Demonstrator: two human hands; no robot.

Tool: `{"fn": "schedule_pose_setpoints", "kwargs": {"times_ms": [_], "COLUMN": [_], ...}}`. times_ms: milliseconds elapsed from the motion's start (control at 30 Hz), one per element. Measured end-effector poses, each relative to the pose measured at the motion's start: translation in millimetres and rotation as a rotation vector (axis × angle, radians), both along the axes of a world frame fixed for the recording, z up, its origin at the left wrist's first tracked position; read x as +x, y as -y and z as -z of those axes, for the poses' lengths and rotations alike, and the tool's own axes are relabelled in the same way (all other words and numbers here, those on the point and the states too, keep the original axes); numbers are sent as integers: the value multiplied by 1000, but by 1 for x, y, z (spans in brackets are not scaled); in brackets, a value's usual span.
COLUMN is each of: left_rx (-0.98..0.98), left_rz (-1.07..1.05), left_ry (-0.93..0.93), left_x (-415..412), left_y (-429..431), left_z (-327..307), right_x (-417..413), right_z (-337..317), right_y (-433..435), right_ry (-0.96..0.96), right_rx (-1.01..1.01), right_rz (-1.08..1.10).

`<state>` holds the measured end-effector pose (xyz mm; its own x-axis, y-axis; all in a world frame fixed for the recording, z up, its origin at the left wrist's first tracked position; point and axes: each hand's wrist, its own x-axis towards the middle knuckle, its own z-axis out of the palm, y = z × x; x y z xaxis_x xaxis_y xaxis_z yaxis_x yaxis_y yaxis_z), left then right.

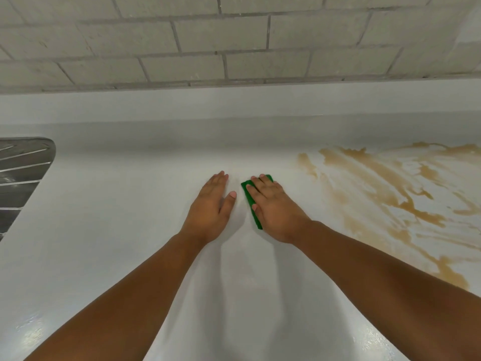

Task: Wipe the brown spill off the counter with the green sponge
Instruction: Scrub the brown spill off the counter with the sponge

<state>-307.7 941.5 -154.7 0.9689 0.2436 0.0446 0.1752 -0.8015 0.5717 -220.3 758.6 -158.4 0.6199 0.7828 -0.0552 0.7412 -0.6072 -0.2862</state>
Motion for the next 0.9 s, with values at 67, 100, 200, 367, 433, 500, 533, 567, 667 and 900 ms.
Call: {"fn": "schedule_pose_setpoints", "kwargs": {"times_ms": [67, 100, 200, 367, 433, 500, 533, 567, 667, 900], "left_rx": [75, 129, 250, 305, 318, 324, 322, 318, 307, 316], "left_rz": [-26, -32, -23, -2, -22, -21, -17, -10, -8, -3], "left_ry": [22, 15, -65, -90, -90, -78, -74, -72, -80, -78], "left_x": [-1, -1, -4, -11, -11, -11, -11, -12, -12, -11], "left_y": [-14, -21, -41, -45, -45, -45, -46, -47, -47, -47], "left_z": [-3, -3, 3, 15, 16, 16, 15, 15, 16, 16], "right_x": [-4, -2, 13, 40, 44, 40, 36, 30, 16, 37], "right_z": [-1, -1, 0, -3, -3, -3, -3, -3, -4, -4], "right_y": [9, 12, 4, -40, -60, -72, -74, -72, -49, -52], "right_ry": [1, 9, 38, 28, 27, 34, 40, 44, 21, 40], "right_rx": [3, -9, -60, -116, -103, -85, -78, -68, -9, -83], "right_rz": [-44, -45, 48, 159, 149, 99, 53, 0, -127, 58]}}
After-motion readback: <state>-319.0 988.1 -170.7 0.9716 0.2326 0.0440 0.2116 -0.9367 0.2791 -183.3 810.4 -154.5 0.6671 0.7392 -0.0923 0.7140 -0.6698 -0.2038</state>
